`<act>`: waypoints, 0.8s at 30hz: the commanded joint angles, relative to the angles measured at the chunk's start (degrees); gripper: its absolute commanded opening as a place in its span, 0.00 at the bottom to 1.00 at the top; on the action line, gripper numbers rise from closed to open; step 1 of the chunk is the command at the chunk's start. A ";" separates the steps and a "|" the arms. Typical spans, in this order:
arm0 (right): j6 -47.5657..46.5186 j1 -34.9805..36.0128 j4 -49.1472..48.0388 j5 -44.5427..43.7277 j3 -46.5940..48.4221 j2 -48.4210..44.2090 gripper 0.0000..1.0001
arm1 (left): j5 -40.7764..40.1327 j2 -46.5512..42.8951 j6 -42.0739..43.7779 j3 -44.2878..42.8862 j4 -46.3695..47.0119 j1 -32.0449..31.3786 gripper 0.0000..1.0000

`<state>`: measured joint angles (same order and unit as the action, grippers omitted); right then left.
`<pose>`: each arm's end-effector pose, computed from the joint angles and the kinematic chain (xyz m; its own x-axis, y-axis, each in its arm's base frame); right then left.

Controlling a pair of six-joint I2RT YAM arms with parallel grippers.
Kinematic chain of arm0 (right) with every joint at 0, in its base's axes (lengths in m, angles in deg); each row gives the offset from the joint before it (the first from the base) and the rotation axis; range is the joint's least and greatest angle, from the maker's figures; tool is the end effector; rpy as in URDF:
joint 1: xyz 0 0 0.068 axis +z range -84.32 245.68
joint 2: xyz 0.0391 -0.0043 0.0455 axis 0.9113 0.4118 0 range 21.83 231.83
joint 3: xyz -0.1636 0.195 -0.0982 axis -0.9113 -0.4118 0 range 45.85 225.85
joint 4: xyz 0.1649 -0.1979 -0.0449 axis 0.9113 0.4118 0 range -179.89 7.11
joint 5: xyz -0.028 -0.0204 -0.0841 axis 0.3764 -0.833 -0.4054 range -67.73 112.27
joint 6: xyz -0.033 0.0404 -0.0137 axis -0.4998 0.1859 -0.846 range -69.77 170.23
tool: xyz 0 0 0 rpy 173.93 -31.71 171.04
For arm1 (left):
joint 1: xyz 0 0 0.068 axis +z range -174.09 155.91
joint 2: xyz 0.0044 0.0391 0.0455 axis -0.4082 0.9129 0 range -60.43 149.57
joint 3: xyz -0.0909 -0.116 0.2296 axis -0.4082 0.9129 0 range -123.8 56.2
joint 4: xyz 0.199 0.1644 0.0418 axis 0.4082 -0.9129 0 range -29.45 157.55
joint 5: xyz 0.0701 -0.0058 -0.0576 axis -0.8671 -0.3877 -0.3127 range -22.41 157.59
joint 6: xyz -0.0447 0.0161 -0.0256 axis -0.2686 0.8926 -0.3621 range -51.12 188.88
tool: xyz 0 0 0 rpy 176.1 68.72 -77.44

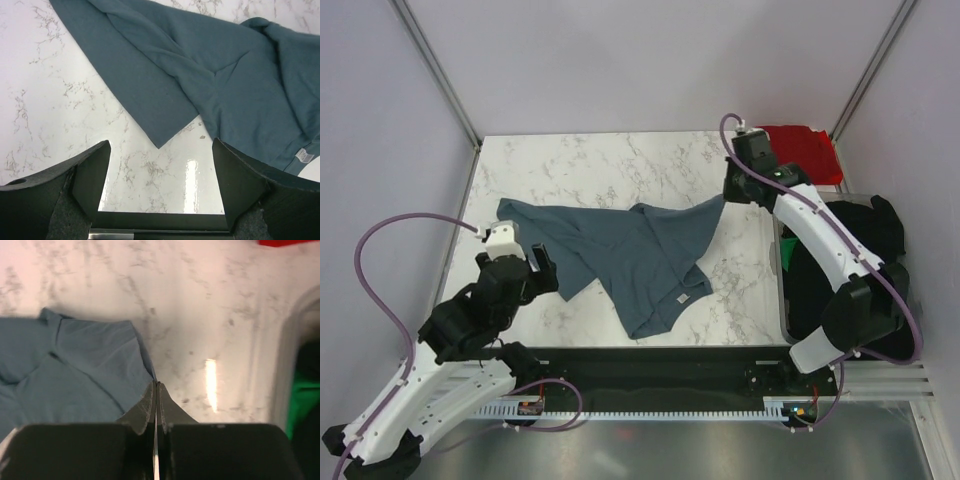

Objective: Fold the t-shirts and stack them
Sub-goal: Flatten the tshirt out

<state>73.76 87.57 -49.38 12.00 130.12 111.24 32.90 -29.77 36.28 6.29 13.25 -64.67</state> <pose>0.3206 0.1219 0.3374 -0.7088 0.1387 -0.6917 0.0347 0.9861 0.1622 0.0808 -0.0424 0.3262 -0.4650 -0.1851 -0.8658 -0.0825 0.9827 -0.1657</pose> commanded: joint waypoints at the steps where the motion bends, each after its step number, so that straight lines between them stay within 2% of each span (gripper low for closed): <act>1: -3.05 -7.20 -0.52 1.38 -1.64 -5.99 0.00 | -2.04 3.70 -2.47 -0.36 0.60 0.24 0.90; 5: -5.51 -12.13 -0.26 2.53 -2.88 -7.49 0.00 | -0.11 8.36 -7.55 0.16 -0.01 0.24 0.90; 8: -5.78 -14.76 -0.26 5.50 -3.85 -8.28 0.00 | 3.49 12.49 -17.11 3.49 0.60 0.24 0.89; 15: -5.77 -15.47 -0.61 9.38 -6.31 -9.34 0.00 | 7.62 21.37 -26.72 11.23 2.88 1.11 0.87; 20: -5.42 -15.47 -1.40 10.17 -7.71 -9.95 0.00 | 8.94 26.02 -25.07 13.35 9.28 3.39 0.90; 24: -5.33 -15.47 -1.58 12.37 -8.59 -10.57 0.00 | 12.01 30.94 -20.94 13.00 13.68 8.48 0.89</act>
<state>68.88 72.27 -49.14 22.36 121.97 103.08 43.12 -1.53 14.47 19.54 20.22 -59.23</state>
